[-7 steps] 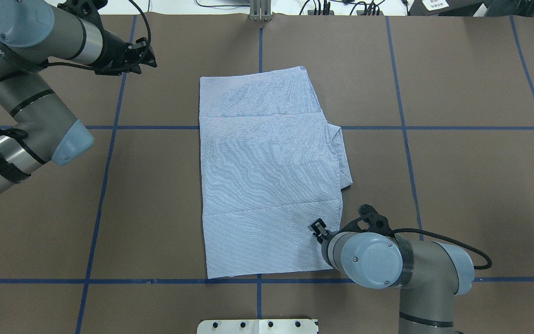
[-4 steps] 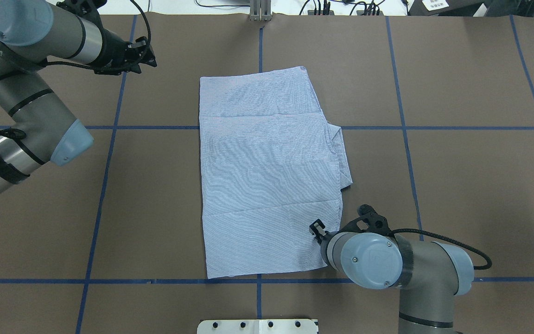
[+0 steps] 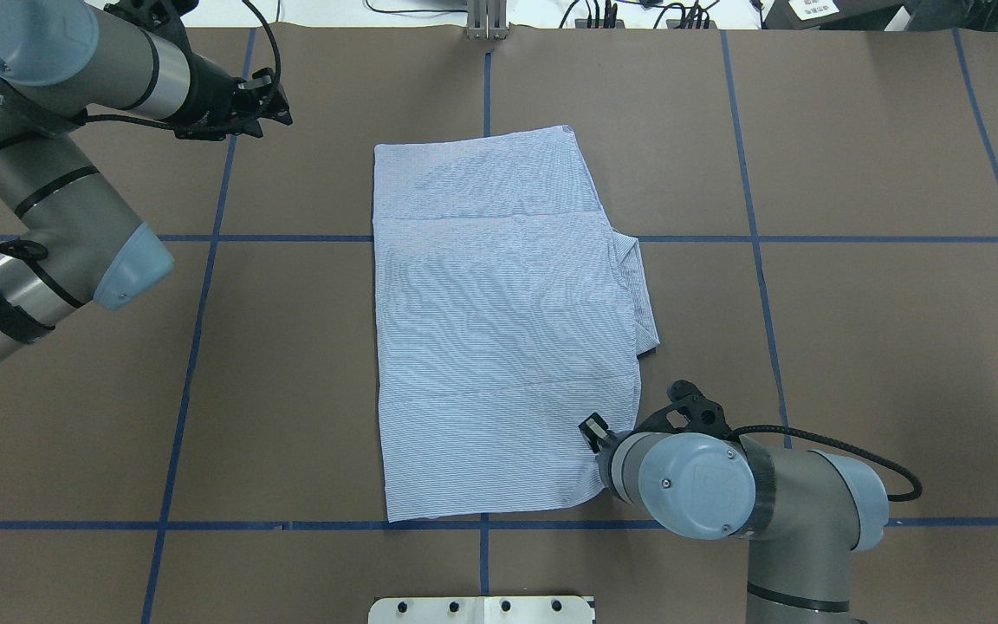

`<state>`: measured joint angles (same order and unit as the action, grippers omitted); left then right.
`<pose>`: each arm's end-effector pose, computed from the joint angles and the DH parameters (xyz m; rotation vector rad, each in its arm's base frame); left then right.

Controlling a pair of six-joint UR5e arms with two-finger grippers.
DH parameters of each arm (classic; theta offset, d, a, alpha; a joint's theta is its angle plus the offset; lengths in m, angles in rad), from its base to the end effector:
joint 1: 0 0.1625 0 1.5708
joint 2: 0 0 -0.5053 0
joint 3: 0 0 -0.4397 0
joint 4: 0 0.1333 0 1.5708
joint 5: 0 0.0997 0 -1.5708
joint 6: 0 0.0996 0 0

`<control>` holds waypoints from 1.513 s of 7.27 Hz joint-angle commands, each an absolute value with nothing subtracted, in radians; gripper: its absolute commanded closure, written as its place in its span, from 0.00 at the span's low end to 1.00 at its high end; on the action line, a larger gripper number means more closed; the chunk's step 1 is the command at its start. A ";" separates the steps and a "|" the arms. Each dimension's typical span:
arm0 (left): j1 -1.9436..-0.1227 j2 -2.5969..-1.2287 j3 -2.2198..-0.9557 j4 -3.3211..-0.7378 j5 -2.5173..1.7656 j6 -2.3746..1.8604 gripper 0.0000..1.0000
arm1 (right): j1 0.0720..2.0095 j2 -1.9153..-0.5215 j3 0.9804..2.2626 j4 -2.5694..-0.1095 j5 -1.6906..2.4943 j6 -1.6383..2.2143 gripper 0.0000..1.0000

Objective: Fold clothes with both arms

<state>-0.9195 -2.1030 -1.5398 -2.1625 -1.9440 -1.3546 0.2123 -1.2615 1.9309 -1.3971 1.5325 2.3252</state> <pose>0.3898 -0.6714 0.3408 0.3001 1.0977 -0.4228 -0.5960 -0.2687 0.3627 -0.1985 -0.8542 0.9229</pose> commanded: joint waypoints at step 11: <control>-0.061 -1.753 -1.924 -2.178 -1.339 -2.218 0.46 | 0.186 -1.273 2.002 -1.407 1.543 2.326 1.00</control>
<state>-0.1033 -1.7369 -1.9692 -2.1770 -1.3534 -2.1991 0.1856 -1.2744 2.0018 -1.4067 1.5429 2.3262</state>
